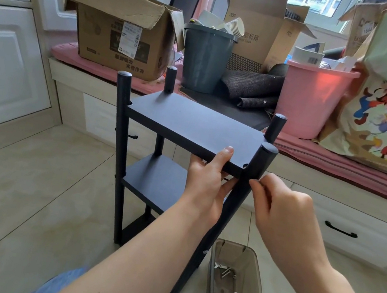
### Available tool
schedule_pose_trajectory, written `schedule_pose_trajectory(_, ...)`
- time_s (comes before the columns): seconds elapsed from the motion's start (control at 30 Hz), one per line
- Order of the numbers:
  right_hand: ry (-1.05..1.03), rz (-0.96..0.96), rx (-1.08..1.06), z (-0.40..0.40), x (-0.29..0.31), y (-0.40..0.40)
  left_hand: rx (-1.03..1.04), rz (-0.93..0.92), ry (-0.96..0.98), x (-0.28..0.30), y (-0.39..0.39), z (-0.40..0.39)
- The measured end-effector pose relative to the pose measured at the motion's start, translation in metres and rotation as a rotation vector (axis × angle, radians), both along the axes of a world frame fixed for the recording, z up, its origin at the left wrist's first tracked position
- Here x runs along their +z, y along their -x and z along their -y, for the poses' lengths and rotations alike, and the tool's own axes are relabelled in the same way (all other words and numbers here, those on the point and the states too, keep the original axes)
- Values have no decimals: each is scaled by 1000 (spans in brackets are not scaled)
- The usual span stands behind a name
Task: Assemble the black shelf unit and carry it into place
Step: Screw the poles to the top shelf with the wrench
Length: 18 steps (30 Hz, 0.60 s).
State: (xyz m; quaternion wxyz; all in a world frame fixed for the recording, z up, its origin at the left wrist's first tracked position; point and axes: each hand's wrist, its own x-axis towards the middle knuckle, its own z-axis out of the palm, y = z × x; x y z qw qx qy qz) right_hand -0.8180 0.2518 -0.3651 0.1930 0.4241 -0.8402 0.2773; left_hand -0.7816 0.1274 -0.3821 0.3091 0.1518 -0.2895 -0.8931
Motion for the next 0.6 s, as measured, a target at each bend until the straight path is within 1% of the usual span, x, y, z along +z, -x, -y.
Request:
schedule_pose_trajectory(0.1,-61,-97,-74,-3,1,0,50,-13,-36,1,0,-8)
schedule_pose_trajectory(0.13,-59,-105,-79,-4,0,2,64,-20,-46,2,0,-10)
schedule_pose_trajectory(0.2,-28,-63,-27,-8,-1,7,93,-26,-48,2,0,-16)
schedule_pose_trajectory(0.27,48,82,69,-10,-2,14,123,-4,-22,1,1,-21)
schedule_pose_trajectory(0.33,170,366,154,-10,-1,16,142,45,21,-1,0,-26)
schedule_pose_trajectory(0.37,206,475,168,-10,0,16,147,62,38,-2,0,-28)
schedule_pose_trajectory(0.4,192,490,165,-10,-1,15,149,71,49,-3,0,-30)
schedule_pose_trajectory(0.47,27,253,86,-11,-1,14,158,74,59,-5,0,-32)
schedule_pose_trajectory(0.5,-35,172,58,-12,-2,14,163,71,62,-6,0,-32)
schedule_pose_trajectory(0.53,-52,152,47,-12,-1,13,164,69,63,-6,1,-33)
schedule_pose_trajectory(0.6,-54,173,50,-13,1,11,173,71,68,-5,1,-33)
